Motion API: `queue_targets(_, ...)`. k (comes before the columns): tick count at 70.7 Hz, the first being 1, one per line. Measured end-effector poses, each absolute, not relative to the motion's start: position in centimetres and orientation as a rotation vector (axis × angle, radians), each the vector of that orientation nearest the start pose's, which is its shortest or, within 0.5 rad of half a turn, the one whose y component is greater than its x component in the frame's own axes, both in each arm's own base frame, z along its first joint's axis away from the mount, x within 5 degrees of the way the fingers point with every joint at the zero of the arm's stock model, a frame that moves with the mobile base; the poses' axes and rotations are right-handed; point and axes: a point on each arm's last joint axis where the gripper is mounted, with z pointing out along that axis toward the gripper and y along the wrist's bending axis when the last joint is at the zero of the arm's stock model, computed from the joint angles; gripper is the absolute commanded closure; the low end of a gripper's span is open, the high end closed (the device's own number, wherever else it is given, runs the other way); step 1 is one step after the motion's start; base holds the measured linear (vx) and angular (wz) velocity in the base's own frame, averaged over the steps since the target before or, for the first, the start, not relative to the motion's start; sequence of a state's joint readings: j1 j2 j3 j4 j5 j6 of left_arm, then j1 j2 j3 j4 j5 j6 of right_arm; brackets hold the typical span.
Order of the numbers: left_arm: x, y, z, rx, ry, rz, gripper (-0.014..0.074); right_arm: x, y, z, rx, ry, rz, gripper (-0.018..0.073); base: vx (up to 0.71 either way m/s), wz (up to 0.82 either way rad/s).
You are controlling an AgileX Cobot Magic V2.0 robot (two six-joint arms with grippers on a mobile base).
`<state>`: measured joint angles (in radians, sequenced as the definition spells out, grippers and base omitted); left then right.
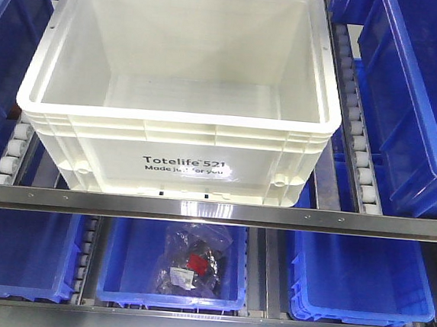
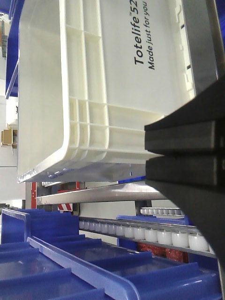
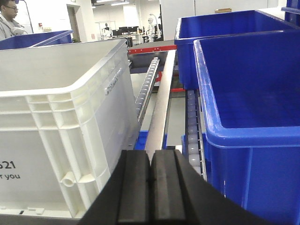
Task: Place moving items into box and shelve
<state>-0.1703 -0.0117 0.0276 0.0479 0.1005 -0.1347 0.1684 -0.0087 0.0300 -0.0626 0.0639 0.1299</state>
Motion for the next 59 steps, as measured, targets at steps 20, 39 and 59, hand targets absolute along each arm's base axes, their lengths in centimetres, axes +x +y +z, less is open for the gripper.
queue_targets(20,5.59,-0.92,19.54,0.063,1.602,-0.196,0.0622,5.63,0.92,19.73,-0.076,1.574,0.182,0.0575,0.00,0.00)
queue_targets(39,5.59,-0.92,19.54,0.063,1.602,-0.196,0.0622,5.63,0.92,19.73,-0.076,1.574,0.182,0.0575,0.00,0.00)
queue_targets(59,5.59,-0.92,19.54,0.063,1.602,-0.196,0.0622,5.63,0.92,19.73,-0.076,1.574,0.182,0.0575,0.00,0.00)
